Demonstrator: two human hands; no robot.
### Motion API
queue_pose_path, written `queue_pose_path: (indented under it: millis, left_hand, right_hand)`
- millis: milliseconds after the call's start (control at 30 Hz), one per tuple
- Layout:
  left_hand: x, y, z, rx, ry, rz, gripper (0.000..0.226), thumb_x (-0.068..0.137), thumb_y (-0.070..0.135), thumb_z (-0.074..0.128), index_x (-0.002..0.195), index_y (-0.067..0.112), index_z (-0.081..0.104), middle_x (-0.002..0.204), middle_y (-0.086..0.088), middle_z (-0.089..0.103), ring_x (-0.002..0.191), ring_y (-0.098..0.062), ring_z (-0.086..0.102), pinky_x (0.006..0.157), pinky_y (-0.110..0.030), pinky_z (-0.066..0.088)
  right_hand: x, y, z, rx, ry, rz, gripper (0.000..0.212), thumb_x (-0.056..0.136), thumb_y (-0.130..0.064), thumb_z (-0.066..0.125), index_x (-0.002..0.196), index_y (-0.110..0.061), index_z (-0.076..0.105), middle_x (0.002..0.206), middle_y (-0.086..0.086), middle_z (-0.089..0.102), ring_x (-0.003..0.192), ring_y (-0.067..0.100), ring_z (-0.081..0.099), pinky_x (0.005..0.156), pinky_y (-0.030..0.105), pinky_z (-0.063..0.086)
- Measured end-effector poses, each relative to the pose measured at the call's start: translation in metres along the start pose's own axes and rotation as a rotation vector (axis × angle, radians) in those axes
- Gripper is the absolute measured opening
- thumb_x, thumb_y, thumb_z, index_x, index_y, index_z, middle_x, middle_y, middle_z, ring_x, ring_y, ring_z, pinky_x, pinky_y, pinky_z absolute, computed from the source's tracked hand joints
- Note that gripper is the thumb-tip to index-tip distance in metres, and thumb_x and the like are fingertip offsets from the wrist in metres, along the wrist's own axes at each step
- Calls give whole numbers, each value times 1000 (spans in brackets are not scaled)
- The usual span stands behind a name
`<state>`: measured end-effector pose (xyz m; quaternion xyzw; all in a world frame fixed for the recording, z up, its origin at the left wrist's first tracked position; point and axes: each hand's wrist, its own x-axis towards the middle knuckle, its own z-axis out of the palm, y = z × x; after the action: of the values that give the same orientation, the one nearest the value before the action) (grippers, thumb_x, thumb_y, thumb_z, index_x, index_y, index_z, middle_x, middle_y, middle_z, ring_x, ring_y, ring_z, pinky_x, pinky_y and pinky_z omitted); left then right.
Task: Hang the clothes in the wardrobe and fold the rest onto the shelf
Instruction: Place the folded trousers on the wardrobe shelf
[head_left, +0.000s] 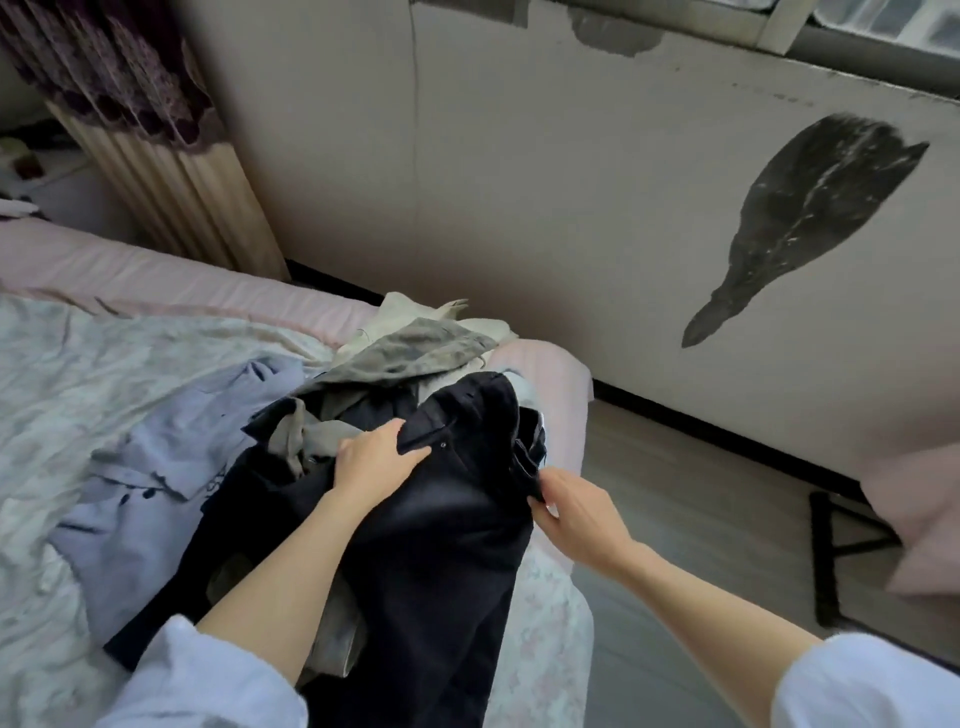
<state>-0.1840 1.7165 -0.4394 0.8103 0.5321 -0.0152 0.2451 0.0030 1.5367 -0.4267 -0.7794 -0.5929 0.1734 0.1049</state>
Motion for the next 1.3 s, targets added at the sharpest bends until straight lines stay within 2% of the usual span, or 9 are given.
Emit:
queue_pose_path:
  millis: [100, 200, 333, 400, 500, 633, 867, 1067, 1300]
  left_hand:
    - [-16, 43, -1, -100, 117, 261, 31, 92, 43, 53, 119, 29, 61, 96, -2, 71, 95, -29, 62, 73, -34, 45]
    - [-33, 62, -5, -150, 108, 448, 23, 91, 36, 57, 111, 28, 67, 93, 4, 71, 89, -22, 63, 74, -32, 49]
    - [-58, 85, -17, -84, 160, 723, 17, 88, 29, 64, 99, 18, 72, 77, 2, 64, 71, -22, 60, 60, -28, 44]
    - [-73, 106, -25, -62, 221, 843, 13, 83, 24, 69, 90, 15, 73, 64, 0, 56, 57, -24, 54, 50, -29, 42]
    - [-92, 142, -36, -46, 266, 881, 16, 85, 26, 65, 91, 13, 72, 67, -4, 57, 59, -27, 53, 50, -31, 41]
    - [-117, 205, -59, -103, 382, 907, 18, 86, 28, 62, 92, 15, 72, 73, -1, 63, 66, -24, 57, 56, -30, 44]
    - [-188, 323, -120, -241, 517, 838, 14, 87, 36, 62, 97, 32, 71, 86, 9, 70, 85, -15, 63, 74, -29, 48]
    - [-256, 392, -129, -327, 309, 902, 21, 87, 42, 60, 102, 29, 66, 89, 7, 69, 87, -16, 63, 80, -35, 50]
    - [-332, 456, -62, -400, 129, 978, 16, 95, 33, 51, 94, 25, 66, 68, 14, 56, 68, -11, 53, 64, -29, 41]
  right_hand:
    - [-13, 18, -3, -22, -38, 77, 22, 93, -28, 45, 108, -16, 55, 110, -1, 60, 103, 21, 56, 81, 33, 42]
    - [-25, 37, -15, 15, 44, 150, 59, 90, -33, 52, 142, -18, 29, 139, -1, 40, 123, 22, 44, 93, 35, 36]
    - [-28, 46, -44, -19, 158, 19, 94, 78, -38, 67, 150, -21, 8, 155, 3, 12, 140, 23, 22, 111, 37, 27]
    - [-27, 46, -61, -46, 217, -49, 87, 74, -36, 72, 146, -21, 26, 154, 9, 16, 141, 27, 19, 113, 41, 25]
    - [-33, 50, -88, -130, 288, -124, 44, 79, -33, 71, 117, -13, 61, 138, 6, 46, 136, 28, 31, 108, 43, 28]
    - [-59, 69, -142, 61, 474, -79, 19, 81, -16, 71, 96, -7, 66, 101, 2, 62, 106, 27, 51, 87, 33, 40]
    - [-124, 86, -272, 183, 851, -80, 22, 81, 6, 61, 99, -5, 67, 92, 0, 56, 91, 27, 54, 75, 33, 44]
    - [-211, 101, -341, 181, 1176, -180, 23, 74, 17, 60, 91, 2, 67, 89, 13, 57, 83, 32, 56, 74, 36, 46]
    - [-330, 157, -348, 129, 1112, -18, 20, 76, 10, 66, 93, -1, 68, 93, 10, 57, 91, 32, 55, 81, 33, 43]
